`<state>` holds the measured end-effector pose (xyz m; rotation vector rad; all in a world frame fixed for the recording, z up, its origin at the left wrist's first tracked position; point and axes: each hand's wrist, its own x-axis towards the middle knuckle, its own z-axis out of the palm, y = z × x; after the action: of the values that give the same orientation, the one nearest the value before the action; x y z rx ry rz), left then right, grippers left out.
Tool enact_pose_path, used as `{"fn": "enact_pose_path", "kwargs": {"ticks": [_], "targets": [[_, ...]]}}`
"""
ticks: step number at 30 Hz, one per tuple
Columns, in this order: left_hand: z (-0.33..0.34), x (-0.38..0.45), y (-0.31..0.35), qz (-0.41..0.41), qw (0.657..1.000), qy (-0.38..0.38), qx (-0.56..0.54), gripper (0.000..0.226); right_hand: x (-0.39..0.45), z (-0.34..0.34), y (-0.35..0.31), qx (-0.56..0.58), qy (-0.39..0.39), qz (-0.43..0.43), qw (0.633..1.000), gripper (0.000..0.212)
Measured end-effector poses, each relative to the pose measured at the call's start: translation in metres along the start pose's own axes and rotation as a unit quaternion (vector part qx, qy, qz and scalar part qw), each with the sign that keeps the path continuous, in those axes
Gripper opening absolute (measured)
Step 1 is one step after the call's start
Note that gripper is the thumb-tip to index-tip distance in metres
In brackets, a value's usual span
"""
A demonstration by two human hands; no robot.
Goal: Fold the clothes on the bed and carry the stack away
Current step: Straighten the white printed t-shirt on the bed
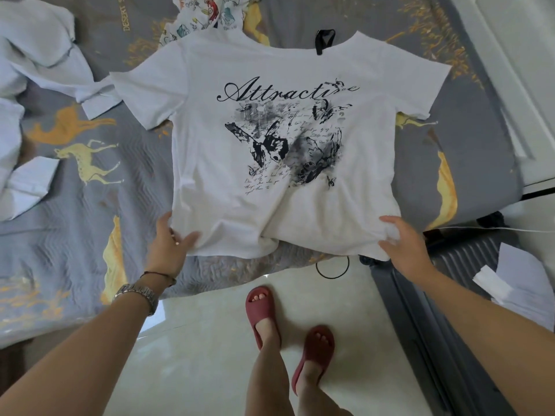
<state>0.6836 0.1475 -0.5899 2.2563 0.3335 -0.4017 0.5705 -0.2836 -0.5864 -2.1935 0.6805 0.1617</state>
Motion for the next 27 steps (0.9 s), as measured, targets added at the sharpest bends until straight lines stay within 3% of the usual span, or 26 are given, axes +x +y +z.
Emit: {"fn": "enact_pose_path", "kwargs": {"ticks": [3,5,8,13,21,27], "targets": [[0.004,0.007,-0.046,-0.009,0.999,-0.026,-0.03,0.079,-0.001,0.059,0.021,0.007,-0.032,0.034,0.999,0.04],[0.006,-0.009,-0.052,0.011,0.996,-0.026,-0.086,0.097,-0.013,0.063,0.028,0.024,-0.031,0.051,0.998,0.036],[0.011,-0.02,-0.055,0.08,0.996,-0.025,-0.036,0.112,-0.014,0.053,0.037,0.075,0.012,0.069,0.995,0.029],[0.01,-0.02,-0.055,0.115,0.991,-0.021,0.069,0.092,-0.016,0.052,0.028,0.069,0.071,0.054,0.994,0.024],[0.006,-0.036,-0.049,0.108,0.994,0.023,0.015,0.063,-0.023,0.035,0.013,0.064,0.111,-0.016,0.992,0.019],[0.001,-0.053,-0.03,0.101,0.989,0.109,-0.024,0.03,-0.027,0.013,0.005,0.074,0.104,-0.063,0.99,0.017]]}}
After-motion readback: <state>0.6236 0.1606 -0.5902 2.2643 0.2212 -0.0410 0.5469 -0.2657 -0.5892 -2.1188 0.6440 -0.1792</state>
